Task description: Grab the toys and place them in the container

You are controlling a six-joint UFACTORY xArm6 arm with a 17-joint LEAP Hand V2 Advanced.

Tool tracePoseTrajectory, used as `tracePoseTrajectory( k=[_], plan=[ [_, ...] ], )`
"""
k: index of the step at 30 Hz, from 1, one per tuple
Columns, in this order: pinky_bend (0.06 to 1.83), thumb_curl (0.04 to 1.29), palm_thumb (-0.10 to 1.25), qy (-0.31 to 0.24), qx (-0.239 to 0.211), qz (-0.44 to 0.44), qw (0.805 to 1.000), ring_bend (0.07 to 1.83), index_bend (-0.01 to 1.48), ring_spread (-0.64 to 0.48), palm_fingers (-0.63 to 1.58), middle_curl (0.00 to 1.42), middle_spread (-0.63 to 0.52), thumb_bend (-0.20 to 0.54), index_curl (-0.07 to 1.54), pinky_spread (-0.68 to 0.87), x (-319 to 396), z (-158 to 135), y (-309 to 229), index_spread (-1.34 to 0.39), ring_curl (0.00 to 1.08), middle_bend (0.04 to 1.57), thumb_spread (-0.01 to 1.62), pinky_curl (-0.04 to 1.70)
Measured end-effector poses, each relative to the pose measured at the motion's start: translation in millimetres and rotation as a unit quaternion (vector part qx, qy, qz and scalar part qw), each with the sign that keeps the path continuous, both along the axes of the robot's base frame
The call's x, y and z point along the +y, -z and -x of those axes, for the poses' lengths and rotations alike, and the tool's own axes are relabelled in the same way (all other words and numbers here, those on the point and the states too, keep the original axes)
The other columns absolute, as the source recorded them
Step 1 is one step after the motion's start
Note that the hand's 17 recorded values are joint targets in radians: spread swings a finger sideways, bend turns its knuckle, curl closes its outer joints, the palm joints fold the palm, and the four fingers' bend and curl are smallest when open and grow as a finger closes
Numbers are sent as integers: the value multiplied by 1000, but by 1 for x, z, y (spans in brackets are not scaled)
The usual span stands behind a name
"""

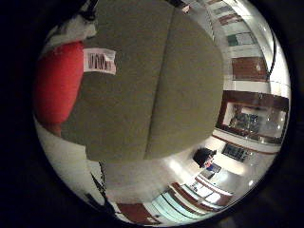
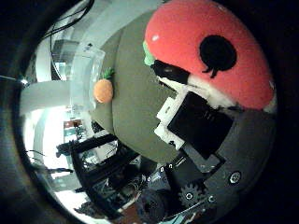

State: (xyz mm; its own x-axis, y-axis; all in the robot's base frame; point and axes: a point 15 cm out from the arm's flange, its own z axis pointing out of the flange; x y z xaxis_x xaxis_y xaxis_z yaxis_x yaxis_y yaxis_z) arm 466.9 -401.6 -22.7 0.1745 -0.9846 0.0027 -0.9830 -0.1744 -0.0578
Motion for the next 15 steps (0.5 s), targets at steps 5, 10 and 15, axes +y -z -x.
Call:
tracePoseTrajectory(
  k=[5, 10, 15],
  plan=[
    [1546, 499, 1034, -31, -56, -23, 998, 1326, 1096, -242, 1119, 787, -142, -9, 896, -172, 56, -28, -104, -276, 768, 1311, 1097, 552],
    [1537, 527, 1039, -74, -94, -46, 992, 1320, 1107, -239, 1115, 773, -130, -12, 894, -166, 138, -41, -197, -252, 794, 1330, 1101, 596],
    [1521, 551, 1041, -141, -133, -68, 979, 1312, 1110, -238, 1117, 758, -125, -12, 889, -167, 257, -55, -257, -242, 813, 1344, 1102, 628]
  ],
)
